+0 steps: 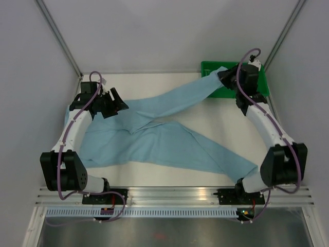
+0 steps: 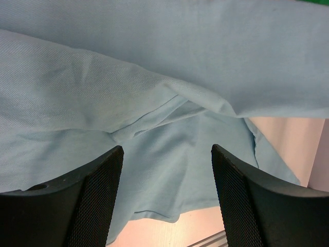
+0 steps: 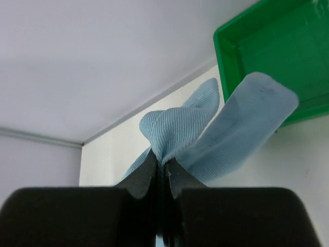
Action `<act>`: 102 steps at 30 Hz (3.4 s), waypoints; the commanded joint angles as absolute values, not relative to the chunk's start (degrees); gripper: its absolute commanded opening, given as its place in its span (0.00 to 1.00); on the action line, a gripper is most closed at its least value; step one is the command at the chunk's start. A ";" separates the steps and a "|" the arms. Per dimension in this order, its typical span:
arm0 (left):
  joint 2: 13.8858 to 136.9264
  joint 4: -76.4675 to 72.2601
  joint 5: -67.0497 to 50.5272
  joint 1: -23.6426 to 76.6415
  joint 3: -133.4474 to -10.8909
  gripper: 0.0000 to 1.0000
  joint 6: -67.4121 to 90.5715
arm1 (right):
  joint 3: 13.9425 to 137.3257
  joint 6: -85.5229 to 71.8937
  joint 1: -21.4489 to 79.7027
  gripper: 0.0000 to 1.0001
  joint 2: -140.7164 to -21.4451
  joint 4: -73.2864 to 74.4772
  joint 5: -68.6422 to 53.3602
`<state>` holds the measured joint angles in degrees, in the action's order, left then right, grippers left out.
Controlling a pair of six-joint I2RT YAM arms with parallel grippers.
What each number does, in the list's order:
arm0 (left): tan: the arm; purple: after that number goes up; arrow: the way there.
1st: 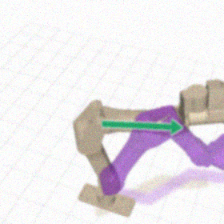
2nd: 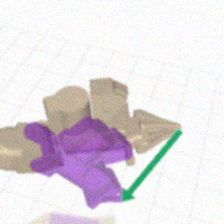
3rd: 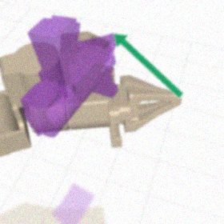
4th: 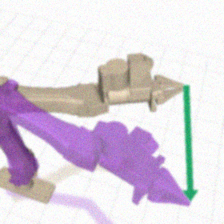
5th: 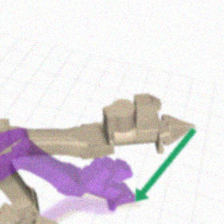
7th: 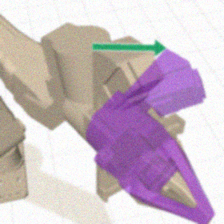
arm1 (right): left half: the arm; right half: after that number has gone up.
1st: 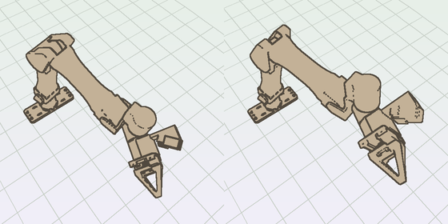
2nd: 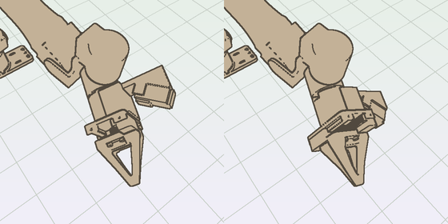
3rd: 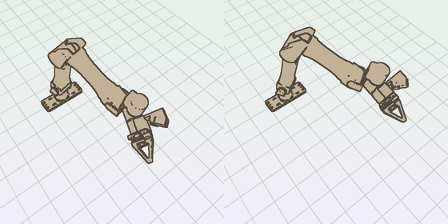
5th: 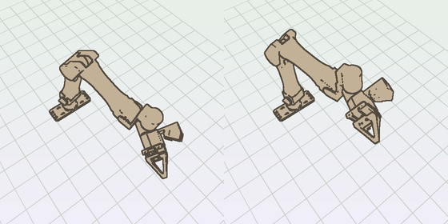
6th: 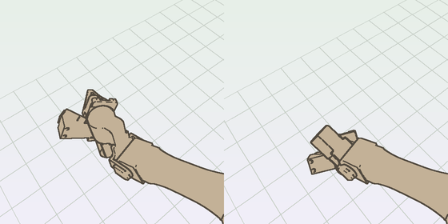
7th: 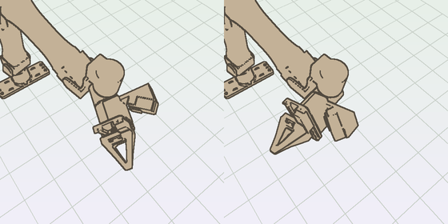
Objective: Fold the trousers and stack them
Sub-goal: Flatten the trousers out
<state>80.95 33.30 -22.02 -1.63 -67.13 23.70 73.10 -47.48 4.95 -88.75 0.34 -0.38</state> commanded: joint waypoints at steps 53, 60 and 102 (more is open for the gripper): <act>85.96 32.52 -14.68 14.24 -64.42 0.74 33.05 | 30.67 -62.14 -3.96 0.49 -85.06 -14.84 5.89; 84.99 34.01 -13.45 14.24 -65.48 0.74 31.99 | 46.12 -50.03 -3.96 0.00 -86.41 -6.52 1.58; 100.72 26.74 -3.32 -7.82 -67.15 0.35 37.96 | 46.94 -34.10 -3.78 0.65 -71.44 19.34 -3.25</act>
<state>99.22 31.27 -1.87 -7.27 -69.56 34.09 48.64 -34.96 -3.64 -68.82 22.37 -1.83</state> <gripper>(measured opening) 0.381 0.655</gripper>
